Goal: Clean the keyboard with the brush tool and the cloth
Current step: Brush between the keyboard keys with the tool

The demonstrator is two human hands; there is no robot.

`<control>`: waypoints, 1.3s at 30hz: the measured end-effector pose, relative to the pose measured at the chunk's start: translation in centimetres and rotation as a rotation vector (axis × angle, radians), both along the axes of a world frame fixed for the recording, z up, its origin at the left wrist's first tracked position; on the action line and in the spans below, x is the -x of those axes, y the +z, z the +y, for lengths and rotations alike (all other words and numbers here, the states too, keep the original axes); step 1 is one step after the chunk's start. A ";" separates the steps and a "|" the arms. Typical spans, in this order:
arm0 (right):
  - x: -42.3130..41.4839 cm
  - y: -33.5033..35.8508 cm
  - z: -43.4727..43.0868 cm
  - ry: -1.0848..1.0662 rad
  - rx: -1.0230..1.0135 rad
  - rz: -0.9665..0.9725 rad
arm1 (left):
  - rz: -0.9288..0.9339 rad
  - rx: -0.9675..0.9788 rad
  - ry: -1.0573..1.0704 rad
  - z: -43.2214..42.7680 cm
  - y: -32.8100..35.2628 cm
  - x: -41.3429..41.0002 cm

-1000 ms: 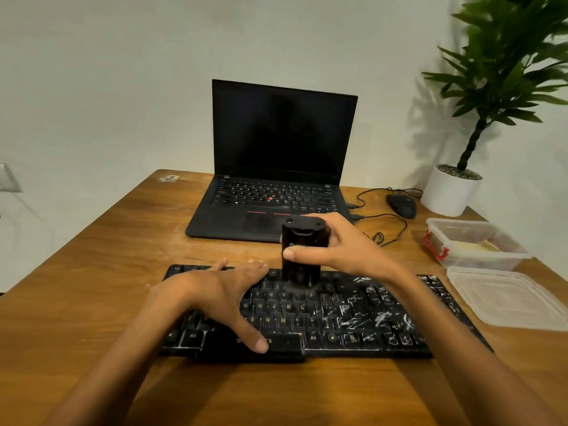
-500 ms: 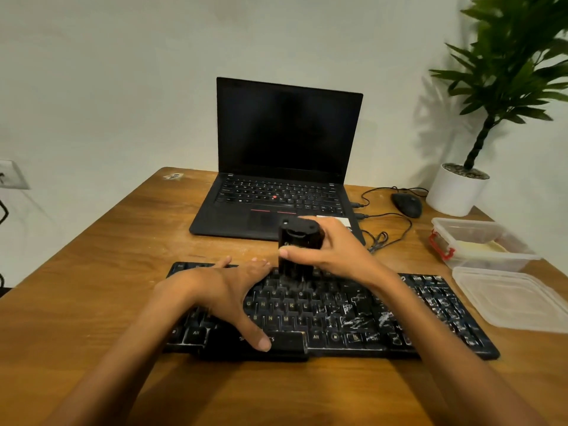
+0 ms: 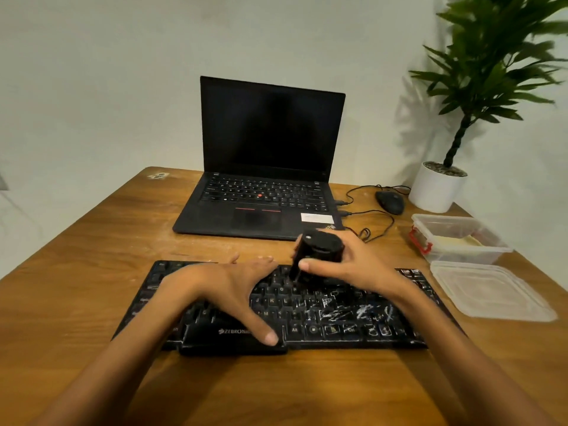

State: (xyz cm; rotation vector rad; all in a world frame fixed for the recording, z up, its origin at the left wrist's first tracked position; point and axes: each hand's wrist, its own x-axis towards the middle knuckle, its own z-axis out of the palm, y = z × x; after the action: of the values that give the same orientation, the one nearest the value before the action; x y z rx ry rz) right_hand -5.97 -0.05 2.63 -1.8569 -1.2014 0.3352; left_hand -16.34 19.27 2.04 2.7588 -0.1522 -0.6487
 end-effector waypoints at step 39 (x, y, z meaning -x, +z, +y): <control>-2.2 1.1 -1.0 0.023 0.133 0.020 | 0.019 0.038 0.014 -0.4 -0.3 0.6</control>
State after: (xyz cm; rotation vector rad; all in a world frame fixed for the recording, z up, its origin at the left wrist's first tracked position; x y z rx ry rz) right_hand -3.73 -1.00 3.76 -1.9500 -1.2127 0.4548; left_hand -16.97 18.85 1.74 2.7136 -0.1394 -0.6617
